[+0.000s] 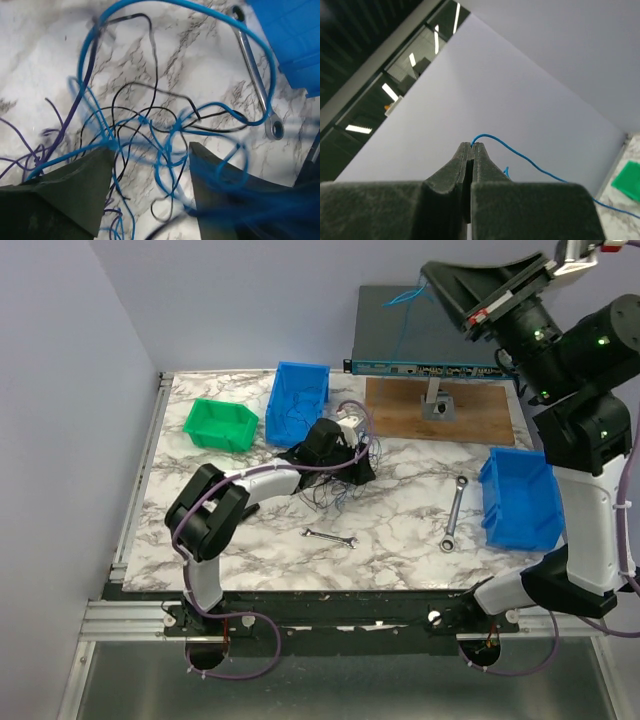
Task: Untangle the cables
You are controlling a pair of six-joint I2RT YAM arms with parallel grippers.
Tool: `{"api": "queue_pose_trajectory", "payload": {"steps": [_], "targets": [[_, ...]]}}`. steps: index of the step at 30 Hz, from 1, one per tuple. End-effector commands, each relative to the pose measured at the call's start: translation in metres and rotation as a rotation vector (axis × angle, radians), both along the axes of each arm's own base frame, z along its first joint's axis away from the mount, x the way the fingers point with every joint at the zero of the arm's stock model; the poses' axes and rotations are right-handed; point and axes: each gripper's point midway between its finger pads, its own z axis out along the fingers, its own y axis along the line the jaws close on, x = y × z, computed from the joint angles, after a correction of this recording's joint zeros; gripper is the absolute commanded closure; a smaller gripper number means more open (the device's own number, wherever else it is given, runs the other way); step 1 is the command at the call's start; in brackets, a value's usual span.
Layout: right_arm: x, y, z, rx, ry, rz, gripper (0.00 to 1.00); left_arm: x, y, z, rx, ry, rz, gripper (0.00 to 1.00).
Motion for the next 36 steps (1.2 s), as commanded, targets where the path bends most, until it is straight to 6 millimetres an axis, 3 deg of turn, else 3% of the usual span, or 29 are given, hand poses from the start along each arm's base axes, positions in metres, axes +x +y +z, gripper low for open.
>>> {"api": "queue_pose_trajectory", "payload": {"steps": [1,3,4,8,14,18,20,22,26,33,36], "targets": [[0.013,-0.026,0.024,0.051,-0.048,-0.174,0.99,0.001,0.019,-0.031,0.071,0.204,0.044,0.49],[0.014,-0.037,0.032,0.087,-0.066,-0.226,0.99,0.002,0.019,-0.035,0.052,0.261,0.031,0.68],[0.016,-0.042,0.033,0.097,-0.073,-0.252,0.99,0.001,0.024,-0.041,0.062,0.295,0.048,0.72],[0.014,-0.070,0.048,0.145,-0.125,-0.388,0.99,0.006,0.038,-0.048,0.040,0.356,0.106,0.70],[-0.017,-0.107,0.098,0.223,-0.305,-0.510,0.99,0.014,0.050,-0.048,0.047,0.351,0.147,0.67],[-0.026,-0.116,0.106,0.238,-0.334,-0.537,0.99,0.017,0.055,-0.043,0.054,0.322,0.169,0.65],[-0.021,-0.114,0.093,0.207,-0.307,-0.541,0.99,0.017,0.058,-0.036,0.049,0.292,0.179,0.65],[-0.013,-0.109,0.069,0.168,-0.256,-0.532,0.99,0.018,0.058,-0.017,-0.012,0.211,0.178,0.61],[0.001,-0.103,0.014,0.090,-0.159,-0.536,0.99,0.008,0.070,0.019,-0.102,0.049,0.194,0.40],[0.019,-0.078,-0.060,-0.005,-0.016,-0.457,0.99,-0.007,0.086,0.069,-0.205,-0.191,0.201,0.34],[0.026,-0.055,-0.083,-0.020,0.037,-0.355,0.99,-0.020,0.085,0.087,-0.278,-0.270,0.162,0.30]]}}
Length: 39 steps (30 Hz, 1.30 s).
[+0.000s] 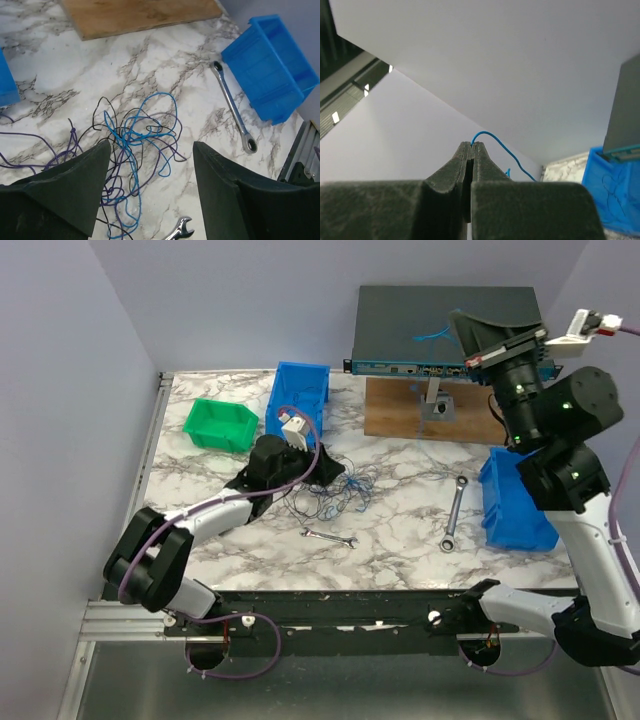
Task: Untangle the cables
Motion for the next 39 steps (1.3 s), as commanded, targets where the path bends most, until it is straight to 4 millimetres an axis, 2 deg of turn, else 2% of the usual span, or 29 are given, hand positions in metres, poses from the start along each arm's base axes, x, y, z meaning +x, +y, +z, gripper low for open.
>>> {"api": "queue_pose_trajectory", "payload": {"steps": [1,7,10,15,21,28,30,34,35,39], "targets": [[0.003,0.035,-0.029,-0.003,0.076,0.169,0.99,-0.008,-0.001,0.042,-0.109,-0.221,-0.014,0.29],[0.008,0.101,-0.058,-0.003,0.177,0.490,0.99,-0.022,0.008,0.066,-0.204,-0.345,-0.004,0.23],[0.009,0.120,-0.069,0.003,0.211,0.589,0.99,-0.021,0.015,0.070,-0.216,-0.376,0.034,0.23],[0.006,0.129,-0.081,0.006,0.236,0.642,0.99,-0.010,0.030,0.061,-0.185,-0.355,0.143,0.22],[-0.007,0.141,-0.092,-0.035,0.265,0.720,0.99,-0.003,0.038,0.059,-0.170,-0.336,0.195,0.22],[-0.025,0.156,-0.118,-0.067,0.324,0.811,0.99,-0.009,0.027,0.066,-0.168,-0.375,0.120,0.23],[-0.030,0.160,-0.122,-0.072,0.331,0.829,0.99,-0.011,0.025,0.069,-0.177,-0.388,0.104,0.29],[-0.037,0.162,-0.137,-0.084,0.359,0.836,0.99,-0.018,0.021,0.076,-0.194,-0.416,0.058,0.50],[-0.038,0.160,-0.140,-0.088,0.364,0.834,0.99,-0.018,0.022,0.077,-0.195,-0.419,0.065,0.52],[-0.036,0.152,-0.169,-0.145,0.415,0.771,0.99,-0.014,0.029,0.076,-0.180,-0.393,0.120,0.97]]}}
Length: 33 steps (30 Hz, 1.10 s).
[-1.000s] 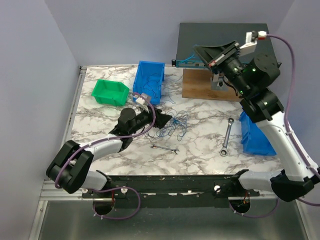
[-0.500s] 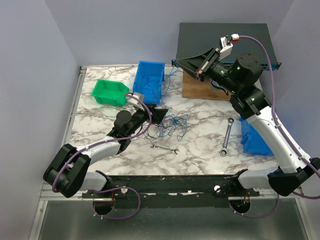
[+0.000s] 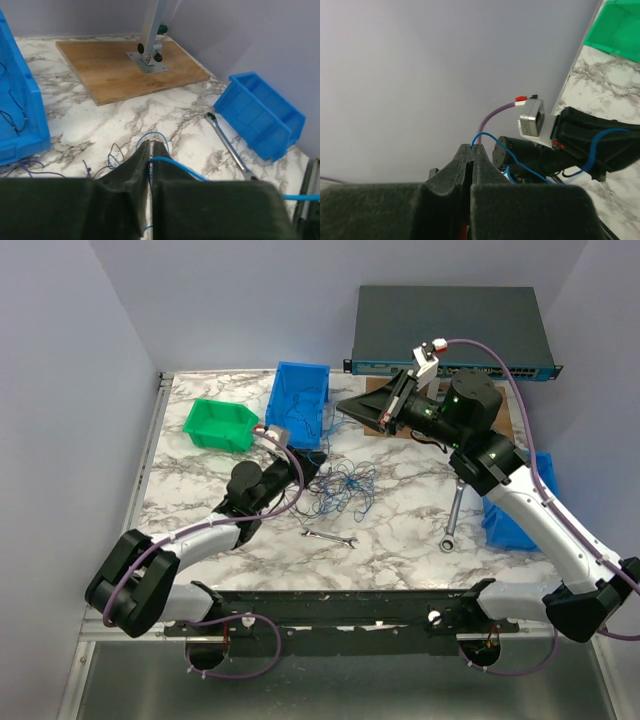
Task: Untangle the cables
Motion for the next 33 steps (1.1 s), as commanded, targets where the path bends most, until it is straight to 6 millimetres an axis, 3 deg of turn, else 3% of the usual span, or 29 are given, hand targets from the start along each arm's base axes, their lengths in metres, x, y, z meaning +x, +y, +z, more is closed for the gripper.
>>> {"api": "queue_pose_trajectory", "payload": {"steps": [1,7,13,15,18,21,22,24,27,33], "targets": [[-0.009,-0.013,-0.026,-0.085,-0.002,-0.036,0.99,-0.001,0.004,0.019,-0.015,-0.041,0.017,1.00],[0.004,-0.053,-0.095,-0.307,-0.027,-0.235,0.99,0.000,0.011,0.016,-0.012,-0.008,0.055,1.00],[0.003,-0.083,-0.185,-0.471,0.009,-0.334,0.99,0.002,0.010,0.012,0.013,0.028,0.061,1.00],[-0.005,-0.075,-0.208,-0.482,0.000,-0.258,0.99,-0.001,0.003,0.013,0.014,0.033,0.015,1.00],[-0.034,-0.042,-0.230,-0.432,-0.049,0.017,0.98,-0.007,-0.011,0.015,0.006,0.031,-0.066,1.00],[-0.045,-0.026,-0.254,-0.427,-0.013,0.151,0.76,-0.017,-0.023,0.020,-0.013,0.017,-0.157,1.00],[-0.046,-0.026,-0.261,-0.445,-0.001,0.166,0.64,-0.020,-0.026,0.022,-0.014,0.010,-0.180,1.00],[-0.046,-0.029,-0.267,-0.466,-0.023,0.159,0.39,-0.027,-0.033,0.026,-0.013,-0.013,-0.227,1.00],[-0.045,-0.037,-0.256,-0.473,-0.123,0.121,0.12,-0.035,-0.041,0.029,0.000,-0.036,-0.278,1.00],[-0.049,-0.046,-0.230,-0.535,-0.277,0.139,0.05,-0.044,-0.054,0.030,0.028,-0.051,-0.335,1.00]]}}
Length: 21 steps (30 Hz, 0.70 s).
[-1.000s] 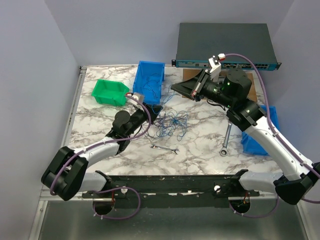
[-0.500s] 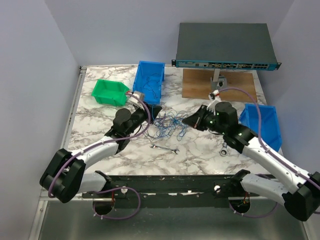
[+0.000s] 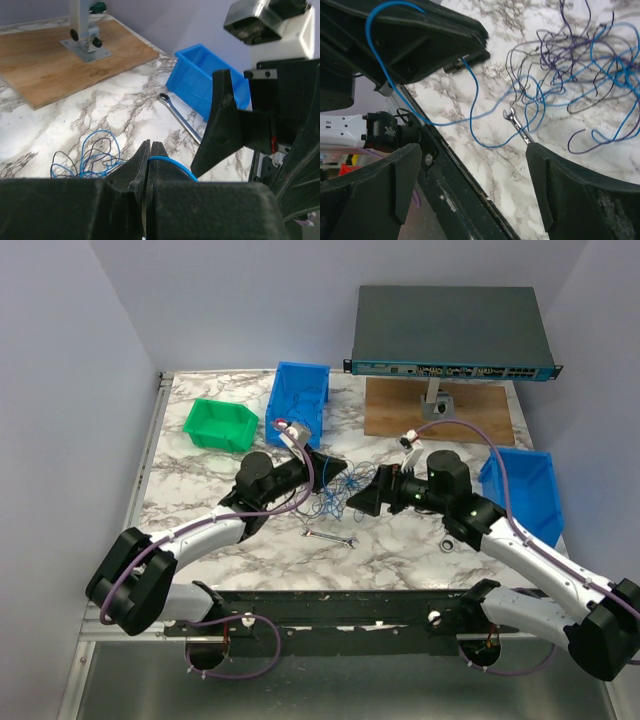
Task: Untangle the cables
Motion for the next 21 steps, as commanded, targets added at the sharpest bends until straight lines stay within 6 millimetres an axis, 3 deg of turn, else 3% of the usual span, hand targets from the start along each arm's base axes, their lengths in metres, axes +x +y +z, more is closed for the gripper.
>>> {"api": "queue_pose_trajectory", "payload": {"steps": [1,7,21], "targets": [[-0.004,0.000,0.030,-0.024,-0.172,0.094,0.05,-0.013,-0.015,0.015,-0.002,-0.065,-0.103,1.00],[-0.022,0.007,0.048,0.061,-0.284,0.207,0.02,-0.025,-0.024,0.018,-0.011,-0.079,-0.170,1.00],[-0.029,0.021,0.022,0.093,-0.303,0.296,0.00,-0.036,-0.034,0.019,-0.024,-0.076,-0.248,1.00]]}}
